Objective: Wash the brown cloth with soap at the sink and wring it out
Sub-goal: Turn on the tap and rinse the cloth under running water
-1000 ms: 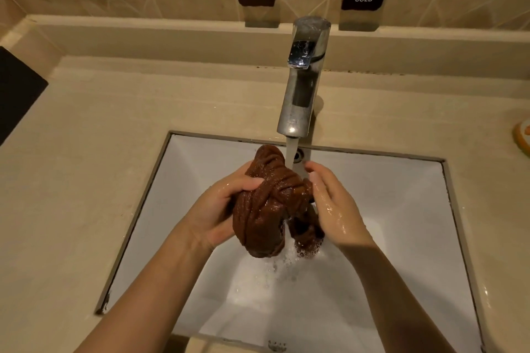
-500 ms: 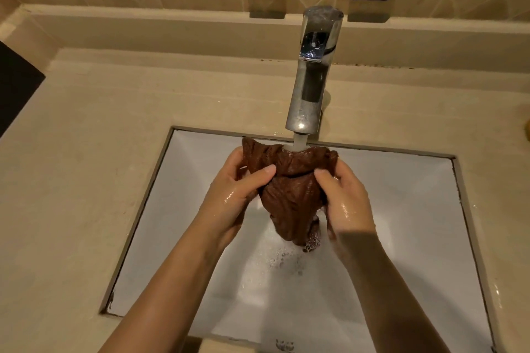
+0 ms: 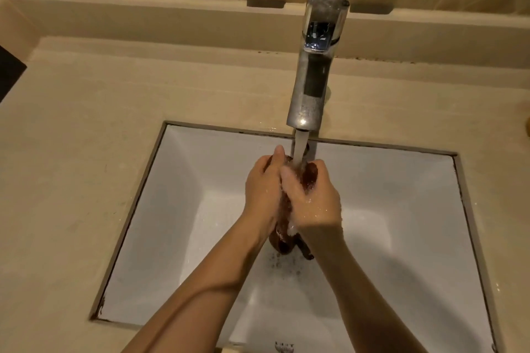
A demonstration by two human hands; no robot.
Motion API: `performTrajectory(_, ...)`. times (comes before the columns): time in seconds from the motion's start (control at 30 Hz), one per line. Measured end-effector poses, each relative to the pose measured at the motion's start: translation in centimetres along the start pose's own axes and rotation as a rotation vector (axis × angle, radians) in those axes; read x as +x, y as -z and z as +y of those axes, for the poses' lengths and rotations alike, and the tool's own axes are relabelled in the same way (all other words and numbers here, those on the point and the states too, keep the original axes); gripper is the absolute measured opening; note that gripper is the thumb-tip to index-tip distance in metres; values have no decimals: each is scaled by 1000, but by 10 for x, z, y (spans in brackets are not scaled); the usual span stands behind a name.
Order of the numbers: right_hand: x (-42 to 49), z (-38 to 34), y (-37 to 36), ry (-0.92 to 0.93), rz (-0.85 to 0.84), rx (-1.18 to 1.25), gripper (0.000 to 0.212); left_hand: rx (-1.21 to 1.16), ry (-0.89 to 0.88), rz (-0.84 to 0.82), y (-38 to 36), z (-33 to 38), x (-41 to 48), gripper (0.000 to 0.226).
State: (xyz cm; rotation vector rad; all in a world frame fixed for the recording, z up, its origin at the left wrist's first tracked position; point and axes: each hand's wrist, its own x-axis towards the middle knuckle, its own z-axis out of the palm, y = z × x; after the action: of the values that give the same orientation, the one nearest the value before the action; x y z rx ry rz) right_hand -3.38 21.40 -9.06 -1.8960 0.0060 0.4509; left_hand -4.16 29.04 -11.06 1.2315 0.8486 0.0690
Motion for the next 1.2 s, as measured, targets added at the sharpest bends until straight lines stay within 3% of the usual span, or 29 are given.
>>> performTrajectory(0.13,27,3,-8,-70,151,-108,16,35,-5,-38,-7,-1,-8,30)
performTrajectory(0.3,32,20,0,11,97,-278,21,-24,-41,-74,5,2,-6,28)
performTrajectory(0.4,13,18,-1,121,13,-167,8,29,-52,-49,8,4,6,33)
performTrajectory(0.47,6,10,-9,51,-38,-77,18,82,-24,-7,4,4,9,32)
performTrajectory(0.53,14,8,-15,-42,53,-96,23,113,4,-12,-1,1,7,31)
performTrajectory(0.67,40,23,-12,-172,134,-49,23,329,-183,18,0,-14,-5,27)
performTrajectory(0.73,38,31,-8,-207,96,9,23,350,-229,-23,4,-14,-5,27)
performTrajectory(0.9,6,24,-10,28,-37,70,14,277,-84,-18,4,-12,15,51)
performTrajectory(1.07,36,24,-5,-146,-5,-96,24,487,-126,-113,5,-18,5,33)
performTrajectory(1.13,40,23,6,-87,-101,-100,22,428,-67,-157,10,-4,4,52)
performTrajectory(1.2,40,14,21,13,-286,-117,37,368,7,-220,15,13,4,64)
